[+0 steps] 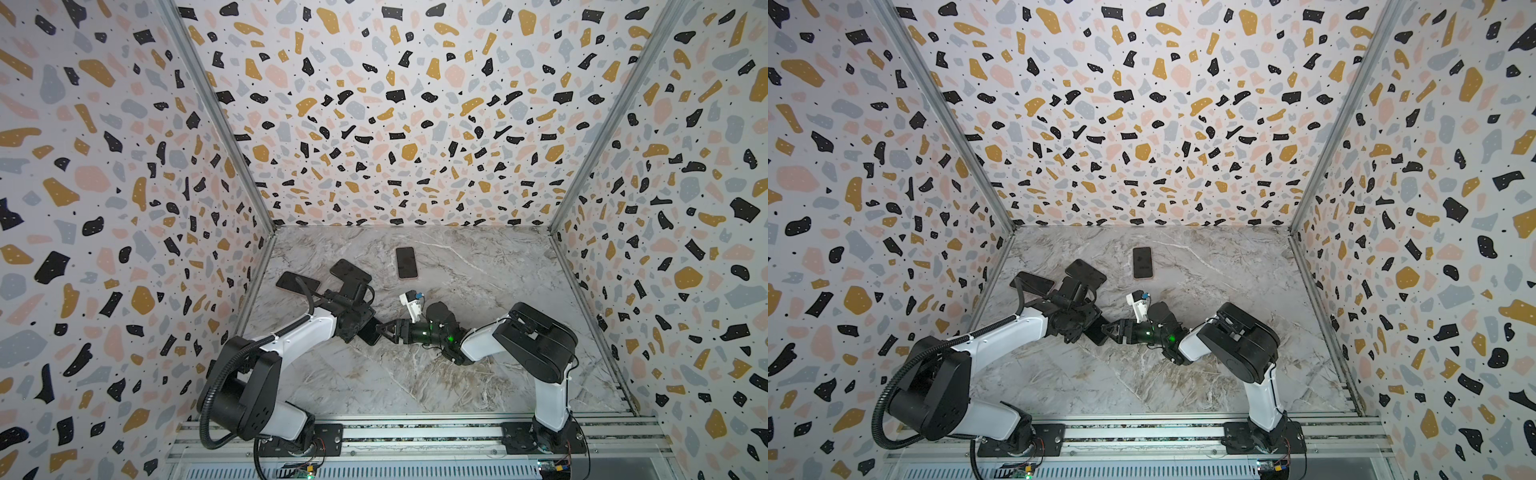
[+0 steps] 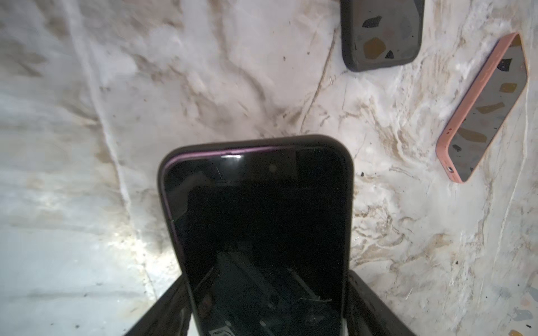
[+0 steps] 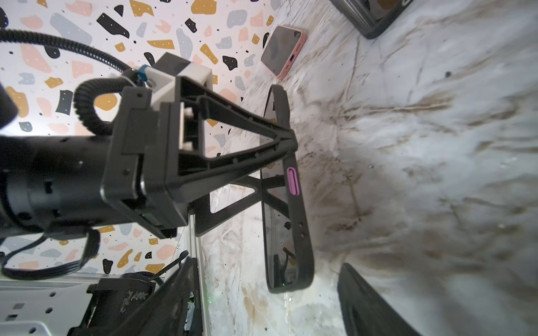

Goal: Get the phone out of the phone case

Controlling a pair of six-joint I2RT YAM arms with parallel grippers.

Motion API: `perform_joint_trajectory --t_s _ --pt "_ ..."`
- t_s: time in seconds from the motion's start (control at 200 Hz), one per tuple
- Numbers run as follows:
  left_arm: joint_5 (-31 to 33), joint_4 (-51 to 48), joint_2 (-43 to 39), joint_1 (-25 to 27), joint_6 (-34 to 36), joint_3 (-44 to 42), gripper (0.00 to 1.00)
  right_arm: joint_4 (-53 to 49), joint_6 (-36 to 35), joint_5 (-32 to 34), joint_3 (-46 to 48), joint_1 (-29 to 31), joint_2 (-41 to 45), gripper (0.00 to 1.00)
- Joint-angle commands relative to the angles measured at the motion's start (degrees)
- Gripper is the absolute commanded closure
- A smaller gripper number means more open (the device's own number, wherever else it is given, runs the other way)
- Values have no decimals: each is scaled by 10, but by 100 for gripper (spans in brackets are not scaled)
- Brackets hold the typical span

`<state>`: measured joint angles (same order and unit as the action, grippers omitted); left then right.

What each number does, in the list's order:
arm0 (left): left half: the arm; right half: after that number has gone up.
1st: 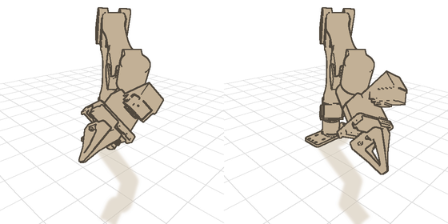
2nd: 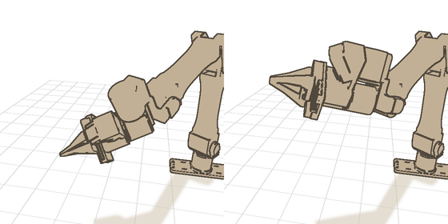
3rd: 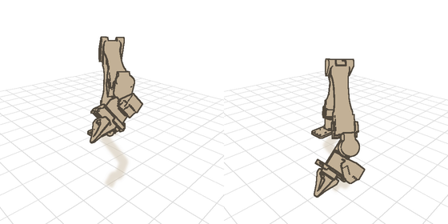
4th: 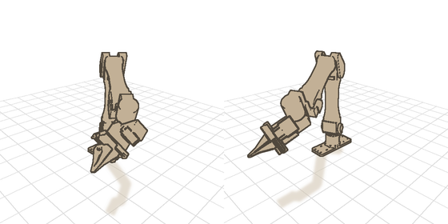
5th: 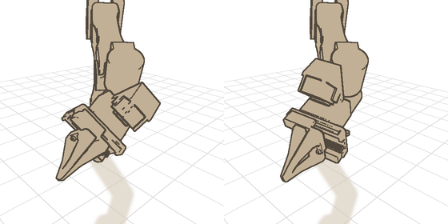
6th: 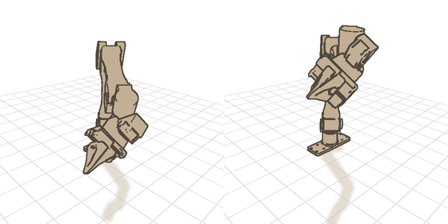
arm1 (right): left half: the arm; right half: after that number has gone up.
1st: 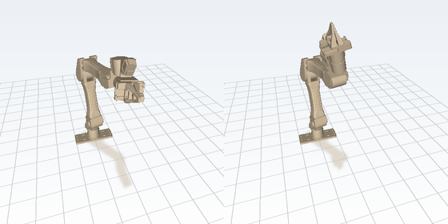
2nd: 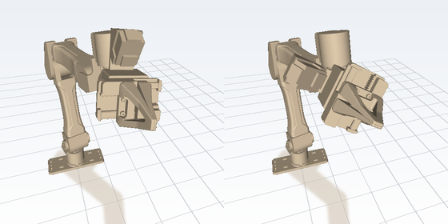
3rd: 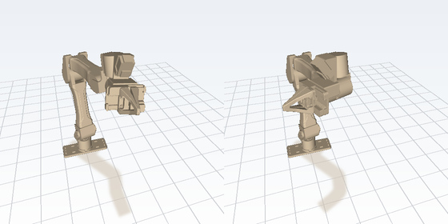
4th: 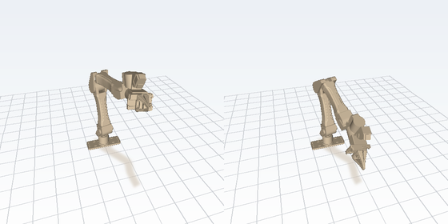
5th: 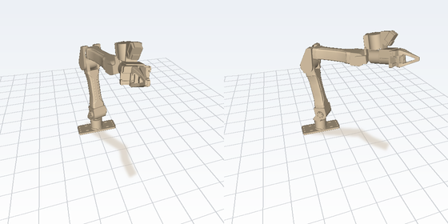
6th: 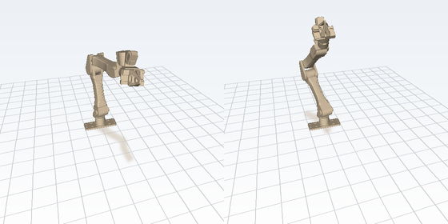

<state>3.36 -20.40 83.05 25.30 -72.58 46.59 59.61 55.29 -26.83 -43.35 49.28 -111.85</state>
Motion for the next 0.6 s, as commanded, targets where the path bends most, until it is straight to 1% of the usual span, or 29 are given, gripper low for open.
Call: perform_joint_trajectory --t_s 0.0,0.15,0.315,0.38,0.435,0.551,0.596 --pt "-11 53 -20 13 -15 -4 49 32 24 -10 -7 -4 5 28" --pt "-9 65 -30 25 -20 -5 49 30 26 -13 -6 -4 3 35" --pt "-7 78 -35 30 -19 -8 49 43 36 -24 -3 -3 1 45" --pt "-5 82 -37 32 -19 -9 49 48 37 -24 -1 -3 2 51" --pt "-5 87 -38 33 -17 -10 49 46 37 -21 1 -3 5 58" --pt "-5 101 -42 37 -15 -11 49 41 36 -22 1 -4 12 70" --pt "-6 106 -44 39 -12 -11 49 38 36 -22 1 -4 17 73"
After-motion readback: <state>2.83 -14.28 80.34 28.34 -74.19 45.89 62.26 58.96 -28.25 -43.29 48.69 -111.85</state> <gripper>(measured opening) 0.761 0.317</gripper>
